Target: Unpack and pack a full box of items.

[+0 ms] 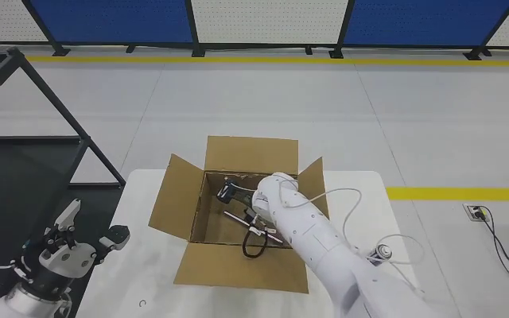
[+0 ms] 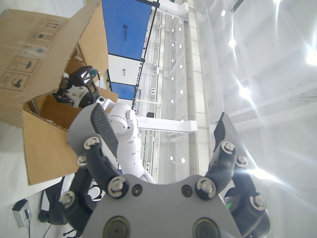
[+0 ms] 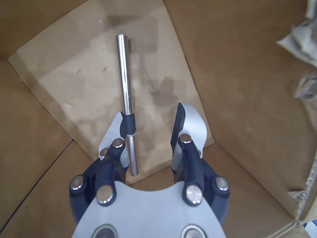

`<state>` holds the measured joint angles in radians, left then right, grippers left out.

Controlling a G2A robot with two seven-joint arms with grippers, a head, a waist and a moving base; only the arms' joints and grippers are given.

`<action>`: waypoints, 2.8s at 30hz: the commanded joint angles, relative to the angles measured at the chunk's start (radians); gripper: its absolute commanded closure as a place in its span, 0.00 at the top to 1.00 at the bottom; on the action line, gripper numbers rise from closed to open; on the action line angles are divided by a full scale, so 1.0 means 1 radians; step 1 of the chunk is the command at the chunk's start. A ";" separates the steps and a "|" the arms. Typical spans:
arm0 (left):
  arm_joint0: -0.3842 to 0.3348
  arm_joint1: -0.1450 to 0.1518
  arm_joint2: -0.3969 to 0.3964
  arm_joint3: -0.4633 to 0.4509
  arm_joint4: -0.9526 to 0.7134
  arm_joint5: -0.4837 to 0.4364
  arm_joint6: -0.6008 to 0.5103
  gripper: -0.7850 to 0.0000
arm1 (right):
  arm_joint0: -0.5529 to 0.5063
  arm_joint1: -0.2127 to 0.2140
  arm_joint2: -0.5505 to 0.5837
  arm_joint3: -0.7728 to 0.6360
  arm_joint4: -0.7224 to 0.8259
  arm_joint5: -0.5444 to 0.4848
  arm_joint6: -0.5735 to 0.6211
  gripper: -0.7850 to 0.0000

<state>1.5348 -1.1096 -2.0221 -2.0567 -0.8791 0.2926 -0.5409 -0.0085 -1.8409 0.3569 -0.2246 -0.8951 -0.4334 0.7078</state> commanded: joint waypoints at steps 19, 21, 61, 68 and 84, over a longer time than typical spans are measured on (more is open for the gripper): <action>0.000 0.000 0.000 0.000 0.000 0.000 0.000 1.00 | -0.085 0.153 0.097 -0.407 -0.117 0.181 0.042 1.00; 0.000 0.000 0.000 0.000 0.000 0.000 0.000 1.00 | -0.118 0.188 0.128 -0.508 -0.142 0.209 0.074 1.00; -0.018 0.012 0.048 0.034 0.068 0.040 -0.066 1.00 | -0.635 0.456 0.636 -1.447 -0.330 -0.024 0.107 1.00; -0.050 0.018 0.084 0.064 0.107 0.002 -0.117 1.00 | -0.889 0.513 0.848 -1.707 -0.363 -0.165 0.017 1.00; -0.068 0.020 0.116 0.078 0.122 -0.056 -0.120 1.00 | -1.077 0.545 1.021 -1.846 -0.331 -0.209 -0.042 1.00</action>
<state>1.4663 -1.0900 -1.9059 -1.9786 -0.7571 0.2363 -0.6613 -1.0855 -1.2959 1.3782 -2.0706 -1.2262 -0.6424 0.6656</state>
